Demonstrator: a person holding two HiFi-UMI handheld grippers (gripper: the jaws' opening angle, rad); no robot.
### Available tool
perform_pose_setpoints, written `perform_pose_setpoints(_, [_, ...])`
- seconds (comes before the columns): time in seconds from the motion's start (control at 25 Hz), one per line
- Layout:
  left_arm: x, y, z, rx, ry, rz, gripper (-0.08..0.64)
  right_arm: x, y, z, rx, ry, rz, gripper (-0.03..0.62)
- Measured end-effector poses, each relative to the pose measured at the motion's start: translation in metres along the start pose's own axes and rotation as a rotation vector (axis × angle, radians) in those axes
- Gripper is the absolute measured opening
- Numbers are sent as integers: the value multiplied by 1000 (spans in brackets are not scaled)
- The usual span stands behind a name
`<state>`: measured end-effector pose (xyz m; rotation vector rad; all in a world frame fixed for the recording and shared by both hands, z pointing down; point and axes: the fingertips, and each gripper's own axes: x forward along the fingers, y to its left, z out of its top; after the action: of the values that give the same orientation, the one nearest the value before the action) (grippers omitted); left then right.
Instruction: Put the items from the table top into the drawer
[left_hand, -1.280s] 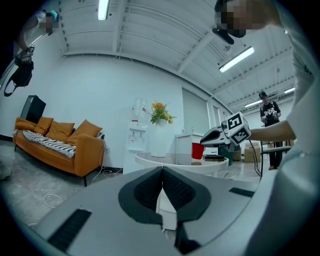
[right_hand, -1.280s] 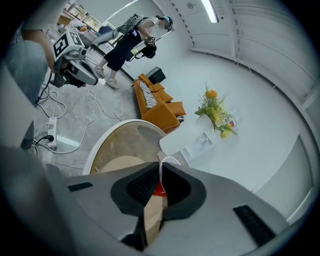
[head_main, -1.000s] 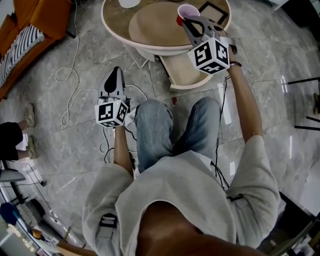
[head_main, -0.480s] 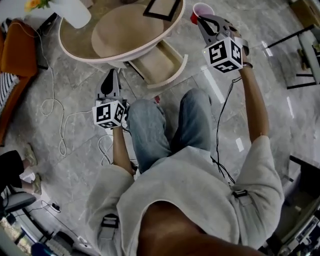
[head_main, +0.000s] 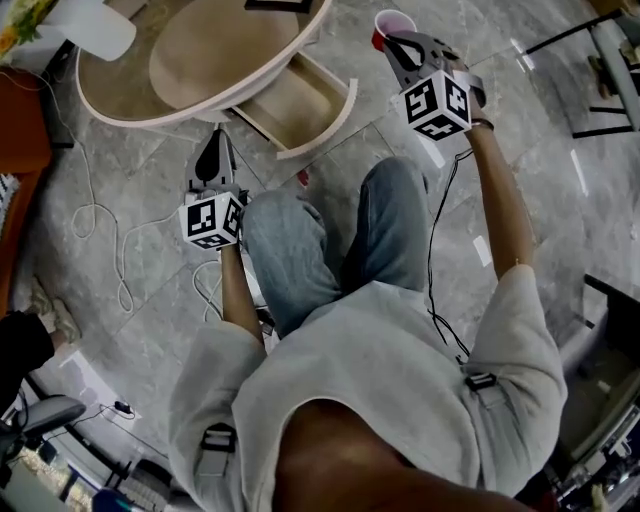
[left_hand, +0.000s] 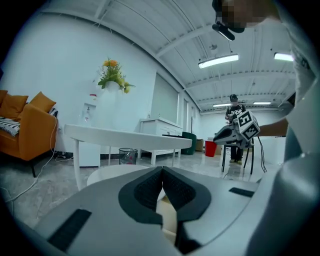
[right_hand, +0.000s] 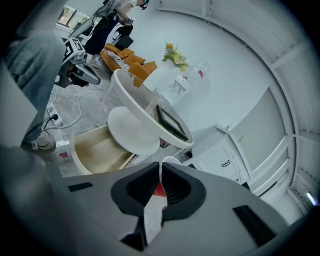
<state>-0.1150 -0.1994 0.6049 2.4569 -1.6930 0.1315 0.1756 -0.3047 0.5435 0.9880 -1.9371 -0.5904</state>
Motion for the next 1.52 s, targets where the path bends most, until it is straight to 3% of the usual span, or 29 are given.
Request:
perform_pose_setpoints(0.8, [-32,43,-25,-24,30,121,15,118,187,14,8,7,339,38])
perform_pose_setpoints(1.16, [-47,66,-23,-27,24,172,15,162,249,2,5,71,429,38])
perform_pose_setpoints(1.52, [-55,75,-29,-28,29,187,15,179,275,-1,-25,85,418,38])
